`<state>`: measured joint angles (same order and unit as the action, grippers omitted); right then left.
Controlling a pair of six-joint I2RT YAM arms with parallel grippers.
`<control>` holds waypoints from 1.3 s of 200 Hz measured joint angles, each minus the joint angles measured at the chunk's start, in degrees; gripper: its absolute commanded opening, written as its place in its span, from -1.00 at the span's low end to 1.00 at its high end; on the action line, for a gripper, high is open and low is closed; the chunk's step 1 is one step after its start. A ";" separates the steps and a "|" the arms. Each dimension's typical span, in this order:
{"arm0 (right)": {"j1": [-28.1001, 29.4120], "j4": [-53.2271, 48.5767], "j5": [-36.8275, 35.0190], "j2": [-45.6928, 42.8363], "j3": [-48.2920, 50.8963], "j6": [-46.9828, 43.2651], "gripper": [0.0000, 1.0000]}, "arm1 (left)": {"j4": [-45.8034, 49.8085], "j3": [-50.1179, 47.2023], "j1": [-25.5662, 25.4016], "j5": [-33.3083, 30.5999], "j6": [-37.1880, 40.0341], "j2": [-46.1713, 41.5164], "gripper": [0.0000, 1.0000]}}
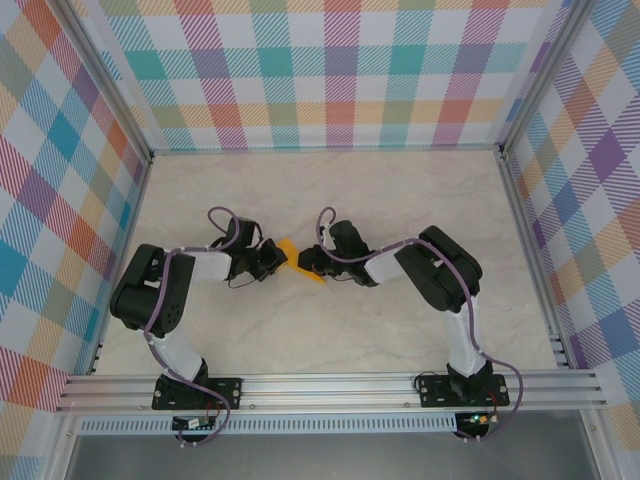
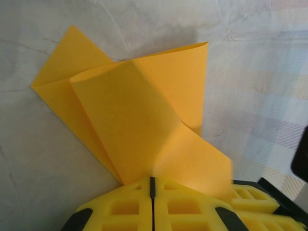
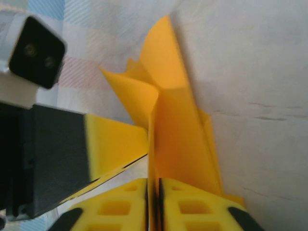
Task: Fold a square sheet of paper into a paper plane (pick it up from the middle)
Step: Fold the wing for the fifth time at the center of the table.
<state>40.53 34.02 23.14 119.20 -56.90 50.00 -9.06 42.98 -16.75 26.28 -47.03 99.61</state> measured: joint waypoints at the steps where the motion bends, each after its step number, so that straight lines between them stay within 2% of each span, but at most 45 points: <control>1: 0.00 0.02 0.15 0.00 0.00 -0.09 -0.50 | 0.09 0.04 0.00 -0.02 0.00 0.00 -0.87; 30: -0.76 -2.43 1.49 -1.66 -0.09 -2.27 -0.30 | 1.92 0.74 -0.09 -0.28 0.00 0.00 -0.89; 98: -3.65 -18.84 1.60 -10.73 -0.76 -10.60 -0.24 | 4.24 1.88 -0.09 -0.37 0.02 0.20 -0.90; 187: -0.70 -39.58 1.49 -11.17 -9.77 -21.77 -0.34 | 4.68 2.27 -0.09 -0.33 0.17 0.42 -0.90; 260: 1.22 -47.87 -2.03 -7.19 -15.21 -26.18 -0.43 | 5.62 3.04 -0.09 -0.20 0.20 0.83 -0.90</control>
<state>41.76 -13.85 21.10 112.01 -72.12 23.81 -3.44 46.02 -16.84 26.09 -46.83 100.44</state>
